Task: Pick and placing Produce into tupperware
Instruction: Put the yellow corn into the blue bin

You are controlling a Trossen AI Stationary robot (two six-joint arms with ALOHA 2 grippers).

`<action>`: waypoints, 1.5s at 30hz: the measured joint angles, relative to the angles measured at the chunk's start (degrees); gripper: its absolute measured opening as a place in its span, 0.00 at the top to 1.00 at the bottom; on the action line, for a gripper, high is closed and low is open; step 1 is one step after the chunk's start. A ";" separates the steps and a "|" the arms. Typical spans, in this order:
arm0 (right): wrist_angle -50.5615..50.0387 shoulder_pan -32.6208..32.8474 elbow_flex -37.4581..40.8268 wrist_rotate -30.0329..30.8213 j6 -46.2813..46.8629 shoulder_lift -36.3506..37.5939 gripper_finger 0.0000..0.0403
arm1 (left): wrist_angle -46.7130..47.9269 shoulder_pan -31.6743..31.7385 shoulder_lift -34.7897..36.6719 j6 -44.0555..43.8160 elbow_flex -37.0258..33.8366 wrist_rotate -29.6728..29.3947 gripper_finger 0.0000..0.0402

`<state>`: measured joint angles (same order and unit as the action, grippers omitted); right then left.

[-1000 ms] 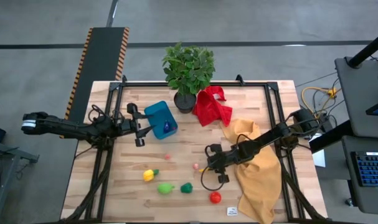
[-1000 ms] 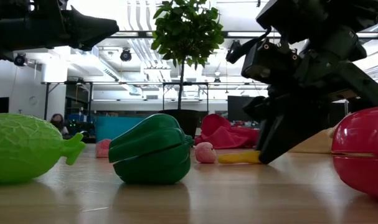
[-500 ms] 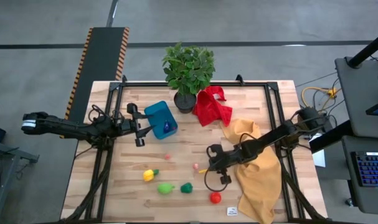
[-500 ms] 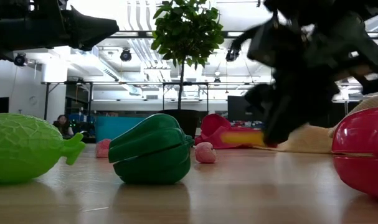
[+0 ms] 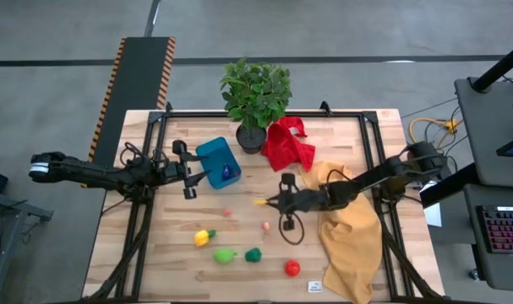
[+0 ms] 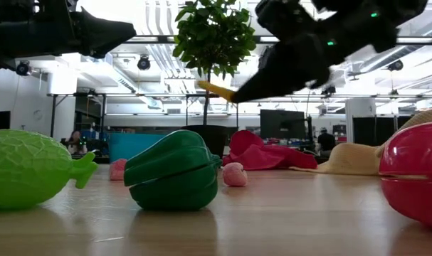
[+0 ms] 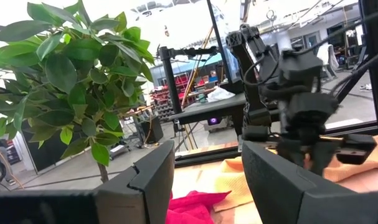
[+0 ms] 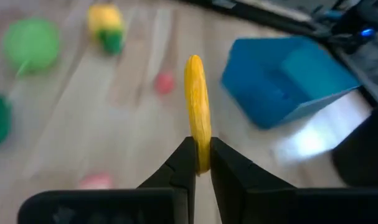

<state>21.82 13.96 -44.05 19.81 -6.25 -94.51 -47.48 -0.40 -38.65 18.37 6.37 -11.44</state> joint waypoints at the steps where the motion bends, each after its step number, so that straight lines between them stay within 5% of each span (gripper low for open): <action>1: 1.76 -0.91 -0.01 -0.02 -0.23 -0.30 0.92 | 0.00 0.00 0.04 0.00 0.00 0.00 0.57; 13: 21.87 -8.77 -2.50 -3.30 0.26 -8.10 0.92 | 0.45 0.02 -0.15 0.02 -0.02 0.00 0.57; 24: 20.81 -12.63 -15.88 -3.29 -2.84 -20.31 0.92 | 0.48 0.02 -0.91 0.05 -0.15 -0.02 0.57; 32: 7.79 -14.52 -25.66 -3.23 -2.99 -24.83 0.92 | 0.44 0.02 0.33 0.38 -0.01 -1.09 0.57; 45: 3.11 -15.09 -27.82 -1.68 -3.80 -25.05 0.92 | 0.48 0.02 0.12 0.35 -0.13 -1.07 0.57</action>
<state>24.93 -1.12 -71.88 18.13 -10.05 -119.57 -47.00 -0.38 -38.53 18.72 6.24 -12.51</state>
